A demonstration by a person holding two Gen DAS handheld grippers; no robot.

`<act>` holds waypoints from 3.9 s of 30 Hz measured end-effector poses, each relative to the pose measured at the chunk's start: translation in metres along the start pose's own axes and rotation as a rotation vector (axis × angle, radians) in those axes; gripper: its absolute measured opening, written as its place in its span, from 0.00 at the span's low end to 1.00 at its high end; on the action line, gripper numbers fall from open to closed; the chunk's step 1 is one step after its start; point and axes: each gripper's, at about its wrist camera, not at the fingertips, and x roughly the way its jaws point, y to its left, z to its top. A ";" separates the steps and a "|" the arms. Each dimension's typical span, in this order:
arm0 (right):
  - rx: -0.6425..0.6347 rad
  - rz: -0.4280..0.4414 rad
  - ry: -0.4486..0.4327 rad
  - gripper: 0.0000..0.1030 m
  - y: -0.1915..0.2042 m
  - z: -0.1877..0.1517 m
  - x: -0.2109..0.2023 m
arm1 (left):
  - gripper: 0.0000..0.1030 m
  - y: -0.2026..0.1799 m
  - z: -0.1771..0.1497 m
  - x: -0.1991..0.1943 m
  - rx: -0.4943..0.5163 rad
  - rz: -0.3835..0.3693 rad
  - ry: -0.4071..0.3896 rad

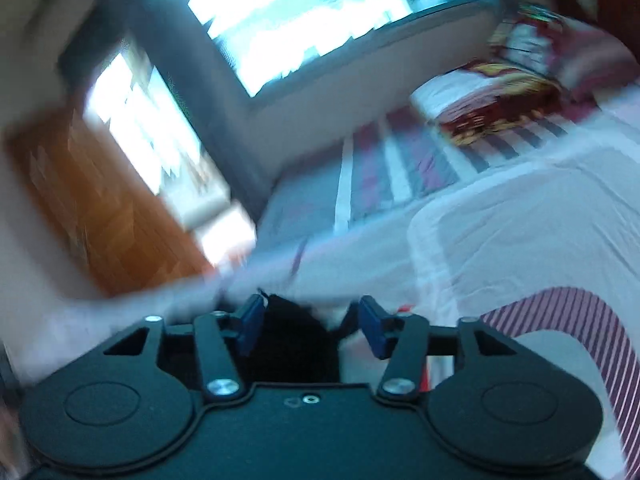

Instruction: Fold small clothes

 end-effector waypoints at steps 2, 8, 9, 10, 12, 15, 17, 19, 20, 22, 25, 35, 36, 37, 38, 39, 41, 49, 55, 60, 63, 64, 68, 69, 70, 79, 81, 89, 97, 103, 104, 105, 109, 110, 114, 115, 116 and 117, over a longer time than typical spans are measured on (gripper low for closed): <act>-0.047 -0.012 0.053 0.54 0.003 -0.002 0.007 | 0.67 0.000 -0.001 -0.001 -0.011 0.002 -0.012; -0.323 -0.112 0.193 0.32 0.036 -0.014 0.034 | 0.43 0.000 -0.001 0.001 0.007 0.030 -0.011; -0.393 -0.137 0.207 0.16 0.045 -0.019 0.038 | 0.24 0.001 -0.001 0.000 -0.001 0.030 -0.020; -0.448 -0.149 0.205 0.12 0.053 -0.022 0.039 | 0.18 0.002 -0.002 -0.002 -0.015 0.022 -0.031; -0.507 -0.175 0.165 0.05 0.064 -0.024 0.036 | 0.05 0.009 -0.004 -0.008 -0.063 -0.010 -0.076; -0.516 -0.153 0.040 0.05 0.072 -0.019 0.019 | 0.05 0.018 -0.011 -0.022 -0.112 -0.044 -0.190; -0.538 -0.155 -0.019 0.05 0.077 -0.015 0.016 | 0.05 0.018 -0.012 -0.028 -0.121 -0.031 -0.232; -0.537 -0.174 -0.044 0.05 0.077 -0.014 0.017 | 0.05 0.015 -0.008 -0.027 -0.114 -0.001 -0.226; -0.522 -0.178 -0.032 0.05 0.073 -0.014 0.020 | 0.05 0.014 -0.007 -0.021 -0.108 0.024 -0.190; -0.505 -0.237 0.045 0.05 0.065 -0.020 0.034 | 0.05 0.013 -0.005 0.000 -0.106 0.051 -0.060; -0.438 -0.256 0.152 0.06 0.046 -0.027 0.050 | 0.09 0.012 -0.002 0.004 -0.095 0.069 -0.043; -0.646 -0.086 0.160 0.30 0.124 -0.055 0.040 | 0.81 -0.073 -0.004 -0.031 0.039 -0.119 -0.116; -0.680 -0.063 0.196 0.32 0.136 -0.065 0.052 | 0.81 -0.090 -0.008 -0.025 0.081 -0.141 -0.095; -0.721 -0.044 0.226 0.32 0.148 -0.079 0.061 | 0.81 -0.100 -0.013 -0.018 0.106 -0.152 -0.061; -0.751 -0.039 0.246 0.29 0.155 -0.089 0.066 | 0.81 -0.104 -0.016 -0.012 0.124 -0.128 -0.028; -0.780 -0.066 0.261 0.28 0.159 -0.099 0.070 | 0.81 -0.104 -0.021 -0.005 0.149 -0.068 0.018; -0.818 -0.115 0.237 0.28 0.153 -0.104 0.065 | 0.81 -0.089 -0.025 -0.011 0.182 -0.022 -0.001; -0.534 -0.309 0.180 0.62 0.041 -0.051 0.008 | 0.81 0.000 -0.032 -0.050 0.135 0.117 -0.042; -0.516 -0.282 0.006 0.39 0.085 -0.056 -0.026 | 0.81 -0.022 -0.023 -0.088 0.083 0.066 -0.193; -0.626 -0.082 0.132 0.35 0.145 -0.106 -0.014 | 0.81 -0.092 -0.044 -0.073 0.236 -0.032 -0.099; -0.651 -0.059 0.165 0.33 0.166 -0.124 -0.003 | 0.81 -0.105 -0.057 -0.063 0.216 -0.032 -0.057; -0.660 -0.051 0.176 0.33 0.170 -0.130 -0.001 | 0.81 -0.106 -0.061 -0.060 0.217 -0.016 -0.040; -0.712 -0.092 0.229 0.34 0.173 -0.145 -0.002 | 0.81 -0.097 -0.072 -0.065 0.239 0.020 -0.026; -0.718 -0.109 0.236 0.34 0.170 -0.145 -0.004 | 0.81 -0.091 -0.072 -0.067 0.241 0.027 -0.023; -0.727 -0.132 0.238 0.34 0.167 -0.144 -0.007 | 0.81 -0.086 -0.076 -0.077 0.243 0.033 -0.023; -0.566 -0.298 0.207 0.38 0.106 -0.120 -0.059 | 0.81 -0.034 -0.081 -0.120 0.206 0.092 -0.048; -0.487 -0.272 0.147 0.37 0.102 -0.112 -0.078 | 0.81 -0.038 -0.084 -0.130 0.188 0.071 -0.065; -0.576 -0.144 0.235 0.32 0.164 -0.153 -0.057 | 0.81 -0.105 -0.105 -0.119 0.158 0.059 -0.030; -0.707 -0.235 0.236 0.38 0.183 -0.200 -0.058 | 0.81 -0.115 -0.127 -0.121 0.248 0.117 -0.004; -0.684 -0.324 0.221 0.39 0.153 -0.184 -0.075 | 0.81 -0.099 -0.130 -0.130 0.237 0.145 0.005; -0.669 -0.342 0.217 0.40 0.145 -0.181 -0.078 | 0.81 -0.095 -0.130 -0.131 0.233 0.150 0.005; -0.652 -0.363 0.214 0.40 0.136 -0.176 -0.084 | 0.81 -0.090 -0.131 -0.134 0.225 0.155 0.004; -0.570 -0.408 0.209 0.40 0.098 -0.162 -0.105 | 0.82 -0.063 -0.136 -0.143 0.192 0.169 0.003; -0.553 -0.405 0.206 0.40 0.092 -0.160 -0.110 | 0.84 -0.057 -0.136 -0.144 0.178 0.159 0.004; -0.534 -0.398 0.205 0.40 0.086 -0.160 -0.111 | 0.88 -0.061 -0.131 -0.137 0.182 0.188 0.019; -0.534 -0.402 0.205 0.40 0.087 -0.159 -0.109 | 0.88 -0.063 -0.128 -0.138 0.173 0.193 0.024; -0.534 -0.408 0.208 0.40 0.088 -0.159 -0.108 | 0.88 -0.065 -0.127 -0.141 0.172 0.199 0.021; -0.534 -0.415 0.213 0.39 0.091 -0.158 -0.108 | 0.88 -0.067 -0.126 -0.144 0.178 0.210 0.009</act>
